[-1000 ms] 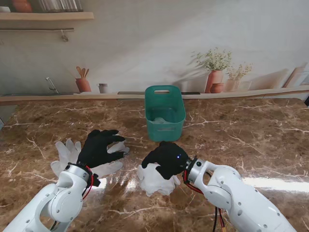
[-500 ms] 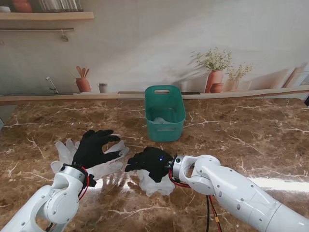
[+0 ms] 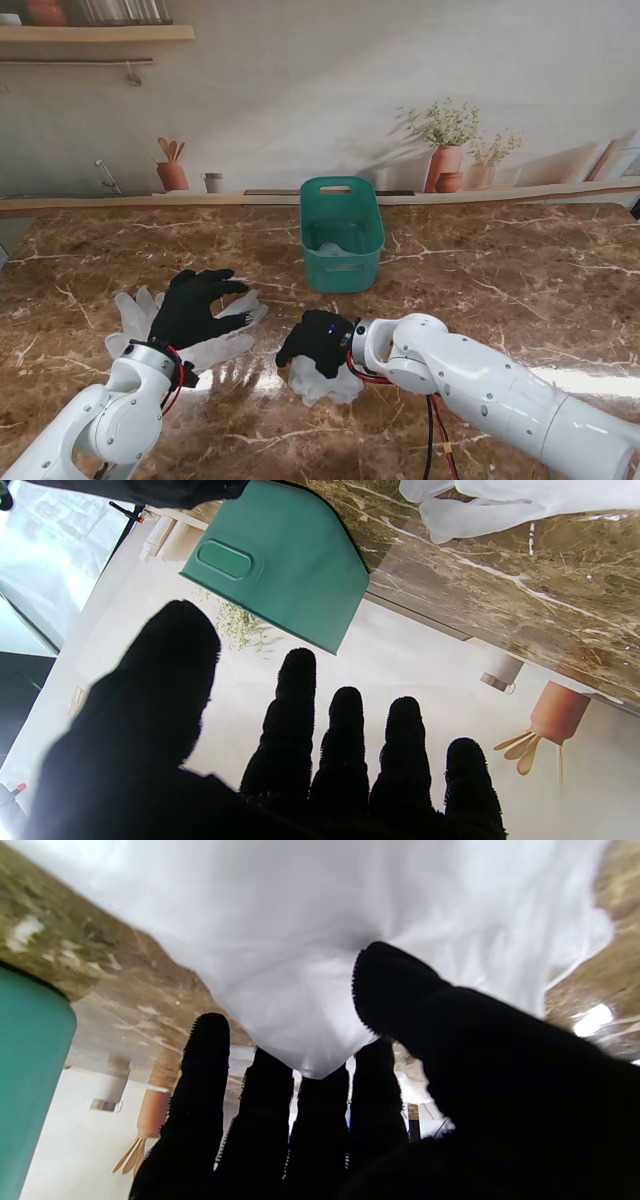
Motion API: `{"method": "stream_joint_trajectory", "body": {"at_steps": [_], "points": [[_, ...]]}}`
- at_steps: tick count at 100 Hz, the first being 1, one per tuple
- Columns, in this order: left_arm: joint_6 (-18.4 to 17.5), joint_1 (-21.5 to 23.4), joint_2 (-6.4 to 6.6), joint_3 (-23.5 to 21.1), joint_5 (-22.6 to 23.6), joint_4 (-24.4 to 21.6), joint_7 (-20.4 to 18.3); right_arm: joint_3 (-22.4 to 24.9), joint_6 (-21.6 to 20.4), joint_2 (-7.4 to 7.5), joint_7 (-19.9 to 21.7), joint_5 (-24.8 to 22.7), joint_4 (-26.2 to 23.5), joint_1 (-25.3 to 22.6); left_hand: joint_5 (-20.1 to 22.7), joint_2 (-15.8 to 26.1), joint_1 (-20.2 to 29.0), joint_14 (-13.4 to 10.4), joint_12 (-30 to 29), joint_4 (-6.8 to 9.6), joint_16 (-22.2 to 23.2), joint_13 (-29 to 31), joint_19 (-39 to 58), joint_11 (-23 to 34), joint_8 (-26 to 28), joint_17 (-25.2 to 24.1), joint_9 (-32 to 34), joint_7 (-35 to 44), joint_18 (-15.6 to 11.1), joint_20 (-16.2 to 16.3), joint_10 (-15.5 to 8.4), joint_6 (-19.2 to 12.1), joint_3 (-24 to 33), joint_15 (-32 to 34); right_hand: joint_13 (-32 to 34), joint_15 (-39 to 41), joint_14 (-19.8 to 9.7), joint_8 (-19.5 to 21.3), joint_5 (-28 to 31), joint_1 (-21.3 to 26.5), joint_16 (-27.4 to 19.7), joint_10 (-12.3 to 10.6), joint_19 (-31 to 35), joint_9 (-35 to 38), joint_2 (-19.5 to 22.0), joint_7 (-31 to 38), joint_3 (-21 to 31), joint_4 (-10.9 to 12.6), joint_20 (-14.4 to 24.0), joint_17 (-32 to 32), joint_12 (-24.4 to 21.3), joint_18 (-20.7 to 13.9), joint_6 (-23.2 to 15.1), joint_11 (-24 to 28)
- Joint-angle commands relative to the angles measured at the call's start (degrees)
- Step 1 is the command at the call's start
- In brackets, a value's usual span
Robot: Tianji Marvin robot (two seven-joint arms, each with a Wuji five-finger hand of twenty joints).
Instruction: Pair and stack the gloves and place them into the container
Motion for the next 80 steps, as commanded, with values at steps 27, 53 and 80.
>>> {"method": "stream_joint_trajectory", "body": {"at_steps": [27,53,80], "points": [[-0.2,-0.1,0.09,0.2,-0.4,0.1,-0.5,2.1,-0.7,-1.33,-12.0,-2.3,4.9,-1.5,0.5,2.1,0.4,-2.2,-0.6,1.37,-0.5,-0.3,-2.3,-1.1,0.5,-1.0,0.2,0.1,0.1,0.8,-1.1,-1.1,-2.0,-1.7,23.4,18.6,0.6,8.1,24.6,3.7,22.5,-4.7,14.8,25.5,-10.4,34.4,-3.1,-10.1,3.0,13.3,30.5,2.7,-17.5,14.3],[-0.1,-0.1,0.11,0.2,-0.4,0.0,-0.7,12.8,-1.2,-1.79,-9.8,1.2,2.9,-8.0,0.6,2.3,0.4,-2.2,-0.6,1.36,-0.5,-0.3,-2.4,-1.1,0.5,-0.9,0.3,0.1,0.2,0.8,-1.1,-1.1,-2.2,-1.7,28.7,21.3,2.6,7.4,25.3,4.2,22.4,-2.6,18.5,26.9,-10.3,36.4,-3.0,-10.0,3.2,18.5,30.1,3.9,-16.1,13.8],[-0.3,-0.4,0.12,0.6,-0.6,0.3,-0.8,22.4,-3.2,-1.86,-15.9,0.7,2.0,-15.3,0.6,2.8,0.7,-2.4,-0.6,1.40,-0.5,-0.3,-2.6,-1.2,0.5,-1.0,0.1,0.2,0.1,0.8,-1.1,-1.2,-2.4,-1.8,27.9,21.3,2.5,7.8,25.0,4.4,22.8,-2.6,18.1,26.3,-9.7,36.6,-2.8,-9.6,2.5,17.7,31.3,4.0,-15.9,13.9]]}}
